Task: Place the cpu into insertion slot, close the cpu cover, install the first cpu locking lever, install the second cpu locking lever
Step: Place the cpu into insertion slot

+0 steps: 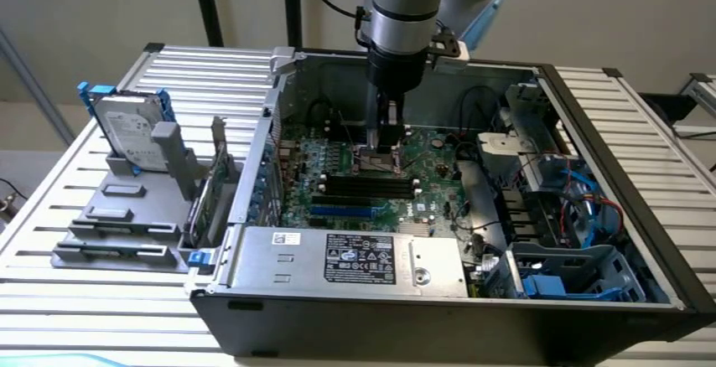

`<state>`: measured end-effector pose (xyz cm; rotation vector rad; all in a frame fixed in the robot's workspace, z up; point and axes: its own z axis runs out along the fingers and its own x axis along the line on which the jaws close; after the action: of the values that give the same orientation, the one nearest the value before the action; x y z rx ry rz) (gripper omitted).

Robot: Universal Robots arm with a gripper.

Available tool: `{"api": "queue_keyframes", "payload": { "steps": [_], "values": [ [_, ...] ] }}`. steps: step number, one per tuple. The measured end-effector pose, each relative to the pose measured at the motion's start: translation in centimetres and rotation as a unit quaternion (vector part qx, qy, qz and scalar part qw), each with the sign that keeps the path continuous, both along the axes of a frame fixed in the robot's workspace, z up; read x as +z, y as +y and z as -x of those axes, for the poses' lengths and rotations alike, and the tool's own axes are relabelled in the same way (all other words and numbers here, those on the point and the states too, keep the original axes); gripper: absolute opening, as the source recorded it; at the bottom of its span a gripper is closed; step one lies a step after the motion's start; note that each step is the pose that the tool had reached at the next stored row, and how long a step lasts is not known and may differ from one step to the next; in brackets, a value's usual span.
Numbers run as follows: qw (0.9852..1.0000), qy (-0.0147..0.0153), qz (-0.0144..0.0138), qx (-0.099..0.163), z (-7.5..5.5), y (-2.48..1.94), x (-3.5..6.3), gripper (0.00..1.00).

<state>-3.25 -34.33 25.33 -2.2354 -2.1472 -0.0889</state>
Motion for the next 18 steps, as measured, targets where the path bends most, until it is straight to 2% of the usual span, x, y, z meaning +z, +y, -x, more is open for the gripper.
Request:
{"api": "queue_keyframes", "payload": {
  "steps": [3,8,10,13,18],
  "values": [
    [1.0000,-0.0029,-0.0006,0.000,0.2,0.03,-0.54,0.54],
    [0.9999,-0.0106,-0.0007,0.001,0.5,0.16,-1.42,0.54],
    [0.9999,-0.0129,-0.0007,0.001,0.6,0.32,-1.71,0.54],
    [0.9999,-0.0144,-0.0008,0.002,0.6,0.58,-2.08,0.54],
    [0.9999,-0.0146,-0.0007,0.003,0.7,0.77,-2.77,0.54]
  ]
}}
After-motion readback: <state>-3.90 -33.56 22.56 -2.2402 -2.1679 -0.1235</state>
